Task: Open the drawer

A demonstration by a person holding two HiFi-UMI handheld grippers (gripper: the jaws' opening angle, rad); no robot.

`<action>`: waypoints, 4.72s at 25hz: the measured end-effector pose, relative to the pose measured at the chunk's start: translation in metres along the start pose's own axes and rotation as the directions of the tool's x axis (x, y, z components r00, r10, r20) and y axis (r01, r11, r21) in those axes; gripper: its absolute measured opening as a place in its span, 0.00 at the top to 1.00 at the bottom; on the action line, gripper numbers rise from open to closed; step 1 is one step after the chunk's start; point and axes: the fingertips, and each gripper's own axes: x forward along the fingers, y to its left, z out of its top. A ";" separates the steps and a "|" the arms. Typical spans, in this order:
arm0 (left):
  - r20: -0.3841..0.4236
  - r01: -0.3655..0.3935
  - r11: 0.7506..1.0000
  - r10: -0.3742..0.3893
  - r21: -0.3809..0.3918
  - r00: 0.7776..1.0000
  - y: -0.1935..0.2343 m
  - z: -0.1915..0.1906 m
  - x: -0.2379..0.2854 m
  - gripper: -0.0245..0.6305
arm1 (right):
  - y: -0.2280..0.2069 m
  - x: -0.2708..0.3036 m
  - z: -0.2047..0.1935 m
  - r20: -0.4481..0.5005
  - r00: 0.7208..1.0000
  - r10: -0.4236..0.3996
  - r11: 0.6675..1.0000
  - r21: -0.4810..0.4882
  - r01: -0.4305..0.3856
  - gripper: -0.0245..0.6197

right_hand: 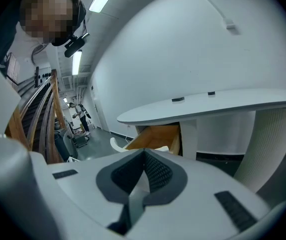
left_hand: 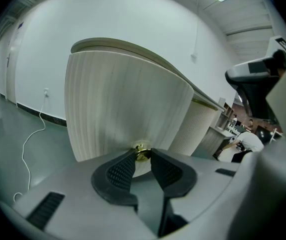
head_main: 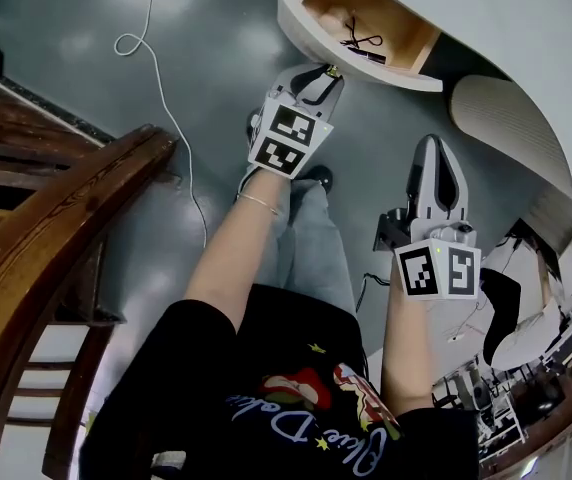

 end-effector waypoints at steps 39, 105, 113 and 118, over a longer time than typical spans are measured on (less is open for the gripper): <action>-0.014 0.024 0.999 -0.023 0.021 1.000 -0.010 -0.028 -0.030 0.81 | 0.028 -0.013 -0.010 0.001 0.999 0.038 0.999 0.003 -0.038 0.97; -0.019 -0.013 1.000 0.013 0.010 1.000 -0.019 -0.020 -0.060 0.80 | 0.026 -0.014 0.000 -0.021 0.995 0.097 0.995 -0.008 -0.097 0.97; 0.052 -0.062 0.998 0.063 -0.019 0.997 -0.017 0.001 -0.088 0.93 | 0.024 -0.021 0.005 -0.004 0.994 0.106 0.994 0.007 -0.106 0.97; 0.080 -0.073 0.997 0.075 -0.025 0.994 -0.021 0.019 -0.109 0.96 | 0.026 -0.027 0.015 0.012 0.993 0.120 0.993 0.010 -0.120 0.97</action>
